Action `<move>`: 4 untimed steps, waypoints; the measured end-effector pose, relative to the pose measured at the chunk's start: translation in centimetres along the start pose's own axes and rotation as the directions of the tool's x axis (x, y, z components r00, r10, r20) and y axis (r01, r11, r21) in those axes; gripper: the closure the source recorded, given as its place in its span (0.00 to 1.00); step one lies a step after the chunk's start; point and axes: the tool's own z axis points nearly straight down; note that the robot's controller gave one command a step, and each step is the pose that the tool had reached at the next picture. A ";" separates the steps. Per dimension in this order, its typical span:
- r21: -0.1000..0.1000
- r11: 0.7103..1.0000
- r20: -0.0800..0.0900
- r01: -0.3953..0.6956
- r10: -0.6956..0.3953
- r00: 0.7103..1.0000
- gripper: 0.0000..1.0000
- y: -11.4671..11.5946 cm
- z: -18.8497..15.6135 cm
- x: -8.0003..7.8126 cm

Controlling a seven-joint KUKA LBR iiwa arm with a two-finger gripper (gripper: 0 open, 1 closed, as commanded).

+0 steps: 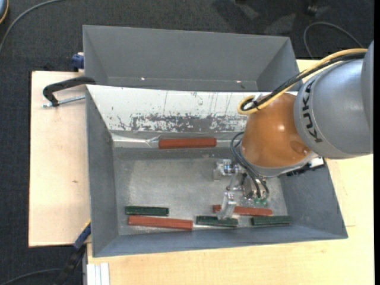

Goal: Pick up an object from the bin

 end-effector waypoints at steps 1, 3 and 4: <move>-0.003 1.000 0.005 0.012 -0.012 1.000 0.00 -3.8 1.6 0.2; -0.004 1.000 0.020 0.031 -0.031 0.999 1.00 -1.7 -11.2 -0.5; 0.003 0.932 0.020 0.362 -0.362 0.932 1.00 -2.8 -25.0 -3.3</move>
Offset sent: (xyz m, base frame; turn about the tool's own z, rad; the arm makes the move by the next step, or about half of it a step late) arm -0.0044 -0.0356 -0.0163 -0.0168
